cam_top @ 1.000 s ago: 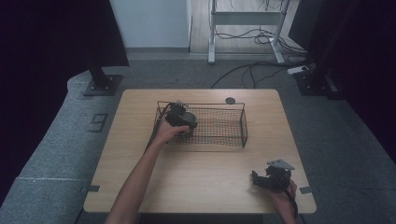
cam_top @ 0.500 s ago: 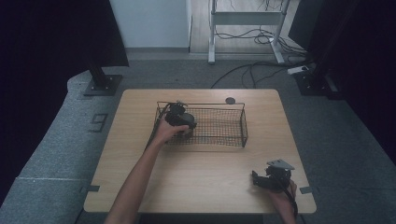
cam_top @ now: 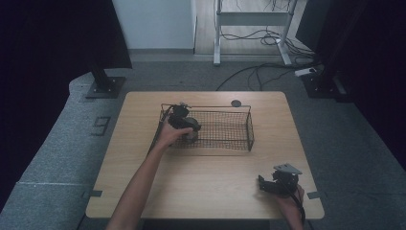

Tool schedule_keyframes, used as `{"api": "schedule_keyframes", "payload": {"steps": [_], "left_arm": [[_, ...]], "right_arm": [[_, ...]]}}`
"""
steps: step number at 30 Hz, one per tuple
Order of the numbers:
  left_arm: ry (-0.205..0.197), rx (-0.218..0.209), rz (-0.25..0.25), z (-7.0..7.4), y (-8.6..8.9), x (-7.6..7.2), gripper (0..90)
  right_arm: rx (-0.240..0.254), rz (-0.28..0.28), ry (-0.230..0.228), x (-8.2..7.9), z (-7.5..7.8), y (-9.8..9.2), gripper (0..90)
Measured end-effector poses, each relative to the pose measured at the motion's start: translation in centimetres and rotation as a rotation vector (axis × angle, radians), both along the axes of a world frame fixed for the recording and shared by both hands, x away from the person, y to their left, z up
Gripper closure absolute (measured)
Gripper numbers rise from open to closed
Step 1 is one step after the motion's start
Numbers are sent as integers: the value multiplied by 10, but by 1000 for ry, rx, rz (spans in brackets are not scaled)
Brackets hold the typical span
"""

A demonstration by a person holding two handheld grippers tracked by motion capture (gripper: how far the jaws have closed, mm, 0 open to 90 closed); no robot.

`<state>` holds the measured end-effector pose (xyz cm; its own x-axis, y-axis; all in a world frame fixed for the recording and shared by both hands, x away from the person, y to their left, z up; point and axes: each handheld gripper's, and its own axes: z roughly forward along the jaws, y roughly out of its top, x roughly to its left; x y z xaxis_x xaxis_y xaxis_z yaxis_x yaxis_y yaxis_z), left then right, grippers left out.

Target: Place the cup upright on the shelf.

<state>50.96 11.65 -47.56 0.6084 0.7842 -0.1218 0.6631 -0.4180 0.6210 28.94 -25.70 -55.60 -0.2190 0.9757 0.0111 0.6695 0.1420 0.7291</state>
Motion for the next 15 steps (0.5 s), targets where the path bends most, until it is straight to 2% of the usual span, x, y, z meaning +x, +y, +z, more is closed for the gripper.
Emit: {"api": "schedule_keyframes", "payload": {"steps": [7, 15], "left_arm": [[-39, -43, -7, 11, 4, -6, 108], [-63, -60, -6, 21, 11, -12, 108]], "right_arm": [[0, 0, 0, 0, 0, 0, 66], [0, 0, 0, 0, 0, 0, 65]]}}
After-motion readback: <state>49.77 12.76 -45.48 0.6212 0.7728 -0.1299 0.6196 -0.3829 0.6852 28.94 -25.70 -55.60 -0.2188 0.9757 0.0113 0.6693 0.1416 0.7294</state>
